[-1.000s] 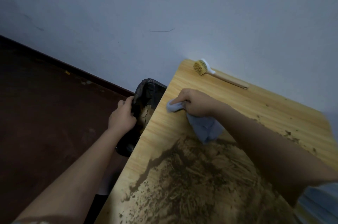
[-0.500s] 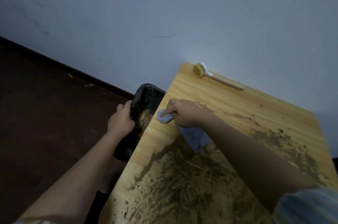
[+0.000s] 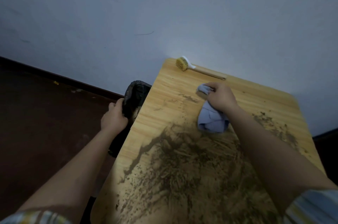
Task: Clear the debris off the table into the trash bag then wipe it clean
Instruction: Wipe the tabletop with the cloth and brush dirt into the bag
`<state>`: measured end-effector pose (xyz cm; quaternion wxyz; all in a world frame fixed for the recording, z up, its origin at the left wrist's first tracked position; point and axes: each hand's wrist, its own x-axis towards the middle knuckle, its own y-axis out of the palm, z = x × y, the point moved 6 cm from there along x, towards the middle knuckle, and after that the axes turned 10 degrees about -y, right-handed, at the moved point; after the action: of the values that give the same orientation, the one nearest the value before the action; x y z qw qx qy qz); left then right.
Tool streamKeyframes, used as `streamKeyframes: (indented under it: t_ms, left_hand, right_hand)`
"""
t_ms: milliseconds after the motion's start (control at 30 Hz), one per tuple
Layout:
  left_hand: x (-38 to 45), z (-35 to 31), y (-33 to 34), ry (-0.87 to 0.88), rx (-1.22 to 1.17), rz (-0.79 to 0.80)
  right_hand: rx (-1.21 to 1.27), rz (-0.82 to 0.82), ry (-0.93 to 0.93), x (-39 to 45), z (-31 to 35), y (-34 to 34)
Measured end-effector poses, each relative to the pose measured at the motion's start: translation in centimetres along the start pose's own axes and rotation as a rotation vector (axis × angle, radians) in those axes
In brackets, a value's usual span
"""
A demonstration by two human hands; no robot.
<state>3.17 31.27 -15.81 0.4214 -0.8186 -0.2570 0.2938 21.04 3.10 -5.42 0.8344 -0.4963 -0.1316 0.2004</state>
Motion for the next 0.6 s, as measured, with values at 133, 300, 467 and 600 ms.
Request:
streamKeyframes:
  t_ms: [133,300,467,600]
  left_hand:
    - [0.7,-0.1,0.2,-0.024,-0.004,0.0]
    - [1.7,-0.2,0.6,-0.036,-0.04,-0.006]
    - [2.8,-0.4,1.1,-0.032,-0.039,-0.021]
    - [3.2,-0.3,1.2,-0.031,-0.036,-0.013]
  right_hand:
    - [0.069,-0.122,0.203,-0.2,-4.6,-1.2]
    - [0.067,-0.234,0.357,-0.2,-8.6,-2.1]
    - [-0.084,-0.211,0.482,0.4,-11.1,-2.0]
    - [-0.175,-0.025,0.487,0.5,-10.8,-0.2]
